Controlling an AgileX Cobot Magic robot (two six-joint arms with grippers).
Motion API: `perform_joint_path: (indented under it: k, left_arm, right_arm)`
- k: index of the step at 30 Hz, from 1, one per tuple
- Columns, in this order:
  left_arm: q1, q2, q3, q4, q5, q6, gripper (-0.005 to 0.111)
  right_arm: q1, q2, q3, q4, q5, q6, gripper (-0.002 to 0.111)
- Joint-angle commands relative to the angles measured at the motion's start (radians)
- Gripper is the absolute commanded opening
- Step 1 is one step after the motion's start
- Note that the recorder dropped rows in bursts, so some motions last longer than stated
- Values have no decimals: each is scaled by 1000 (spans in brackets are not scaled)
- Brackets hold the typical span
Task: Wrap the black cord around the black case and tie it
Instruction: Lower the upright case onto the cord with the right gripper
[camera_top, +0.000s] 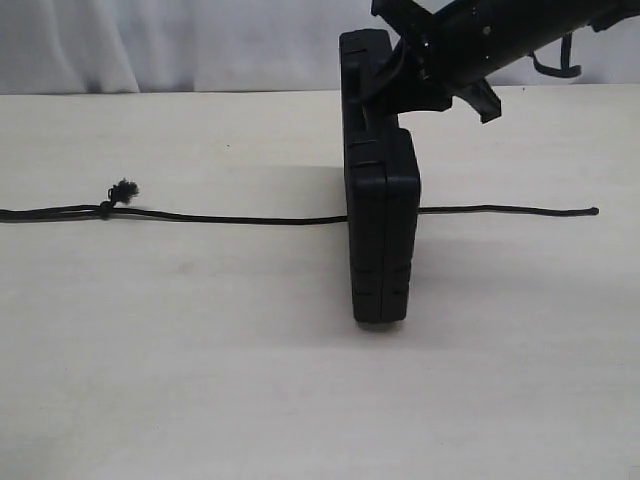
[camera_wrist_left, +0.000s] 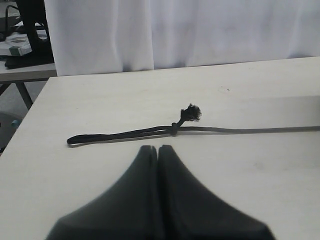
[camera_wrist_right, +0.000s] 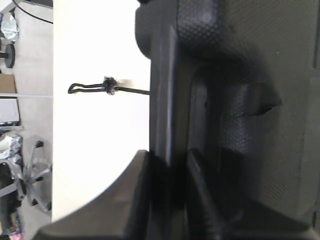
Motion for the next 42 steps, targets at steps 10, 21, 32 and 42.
perform_joint_path:
  k: [10,21,32,42]
  left_arm:
    - [-3,-3,4,0,-13,0,0]
    - [-3,-3,4,0,-13,0,0]
    - [-3,-3,4,0,-13,0,0]
    - [-3,-3,4,0,-13,0,0]
  right_arm:
    - [-8,20,11,-438,-62,95,15]
    - [6,20,11,-551,-72,136,23]
    - [37,20,11,-532,-70,105,23]
    - [60,20,11,-523,-46,83,34]
